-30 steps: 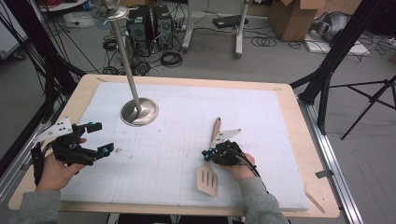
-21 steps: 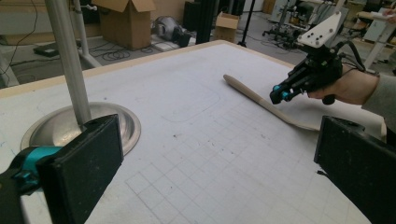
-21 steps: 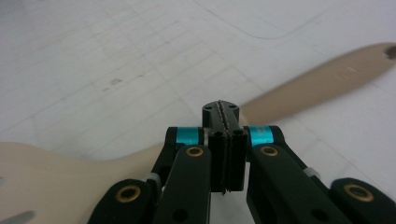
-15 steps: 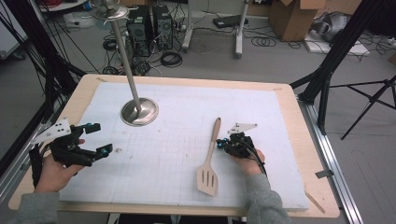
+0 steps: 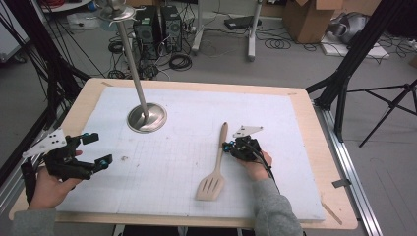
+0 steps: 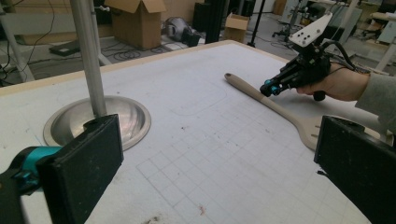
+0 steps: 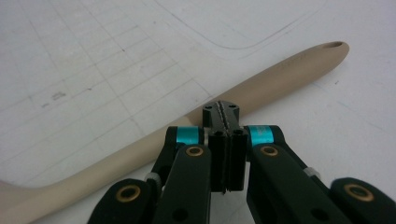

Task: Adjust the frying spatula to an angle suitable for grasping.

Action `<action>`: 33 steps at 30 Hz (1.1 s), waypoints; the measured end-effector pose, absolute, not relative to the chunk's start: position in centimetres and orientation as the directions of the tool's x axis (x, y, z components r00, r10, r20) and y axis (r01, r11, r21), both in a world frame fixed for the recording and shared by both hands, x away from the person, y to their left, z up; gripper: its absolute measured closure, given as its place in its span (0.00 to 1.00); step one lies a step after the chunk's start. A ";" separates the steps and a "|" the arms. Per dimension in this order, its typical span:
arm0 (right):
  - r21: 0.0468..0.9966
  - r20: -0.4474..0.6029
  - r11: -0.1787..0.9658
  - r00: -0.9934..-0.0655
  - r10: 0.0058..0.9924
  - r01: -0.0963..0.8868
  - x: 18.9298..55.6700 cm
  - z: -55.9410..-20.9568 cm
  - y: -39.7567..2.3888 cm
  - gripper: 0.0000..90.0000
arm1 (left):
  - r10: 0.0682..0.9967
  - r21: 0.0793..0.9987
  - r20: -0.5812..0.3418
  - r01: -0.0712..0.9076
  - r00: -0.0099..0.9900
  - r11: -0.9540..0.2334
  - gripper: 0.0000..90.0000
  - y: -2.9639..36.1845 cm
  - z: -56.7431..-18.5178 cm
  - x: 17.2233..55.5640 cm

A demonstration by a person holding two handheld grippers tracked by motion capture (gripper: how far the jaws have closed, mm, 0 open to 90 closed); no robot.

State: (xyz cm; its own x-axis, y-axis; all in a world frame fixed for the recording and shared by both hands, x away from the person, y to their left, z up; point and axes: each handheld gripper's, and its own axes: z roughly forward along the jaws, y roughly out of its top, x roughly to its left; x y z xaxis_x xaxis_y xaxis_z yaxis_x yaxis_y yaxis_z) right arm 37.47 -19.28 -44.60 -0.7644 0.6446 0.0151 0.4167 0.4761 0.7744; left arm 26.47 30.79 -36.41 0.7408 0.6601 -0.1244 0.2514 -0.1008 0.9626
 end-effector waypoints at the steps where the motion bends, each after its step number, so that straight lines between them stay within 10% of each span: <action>1: 0.775 0.014 0.478 -0.768 0.640 0.413 37.6 -44.6 -19.2 1.00 | 0.662 0.962 -0.125 0.254 0.739 -0.102 0.02 30.9 -36.4 26.4; 33: 0.788 0.020 0.495 -0.819 0.573 0.366 40.3 -44.9 -14.3 1.00 | 0.741 0.961 -0.118 0.263 0.661 -0.081 0.02 34.3 -36.5 22.7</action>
